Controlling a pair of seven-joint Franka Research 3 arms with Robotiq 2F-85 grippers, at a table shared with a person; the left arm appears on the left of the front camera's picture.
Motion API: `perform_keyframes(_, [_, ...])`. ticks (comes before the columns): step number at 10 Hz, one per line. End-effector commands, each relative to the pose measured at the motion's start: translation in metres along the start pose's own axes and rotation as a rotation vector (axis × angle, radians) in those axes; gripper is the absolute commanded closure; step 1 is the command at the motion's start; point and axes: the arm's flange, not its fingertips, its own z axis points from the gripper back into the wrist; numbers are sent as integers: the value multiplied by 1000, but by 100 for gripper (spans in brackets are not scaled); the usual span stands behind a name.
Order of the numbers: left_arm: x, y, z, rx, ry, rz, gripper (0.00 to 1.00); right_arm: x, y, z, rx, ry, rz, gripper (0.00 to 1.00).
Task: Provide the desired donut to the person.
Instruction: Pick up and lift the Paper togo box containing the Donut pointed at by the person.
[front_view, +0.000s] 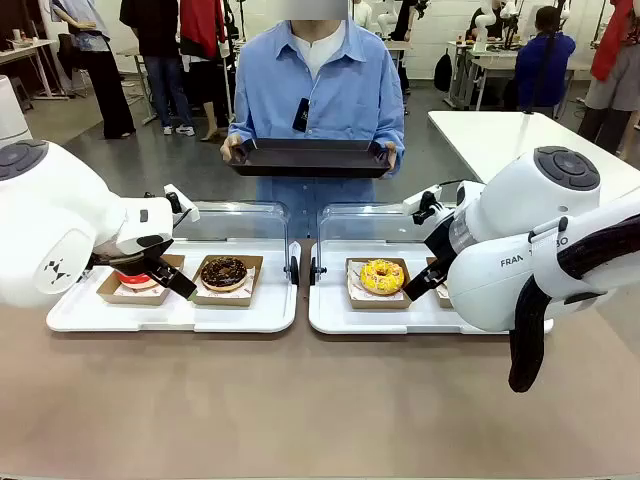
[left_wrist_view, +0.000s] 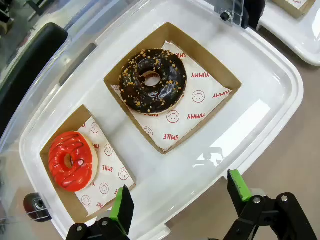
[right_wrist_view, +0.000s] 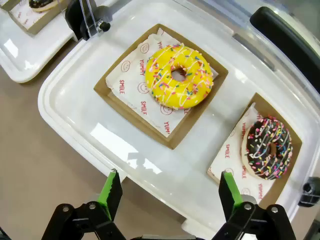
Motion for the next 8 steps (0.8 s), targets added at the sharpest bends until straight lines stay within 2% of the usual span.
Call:
perform_keyframes(1, [0,0,0,0,0,0,0,0,0,0,0,0,0,0])
perform_keyframes(8, [0,0,0,0,0,0,0,0,0,0,0,0,0,0])
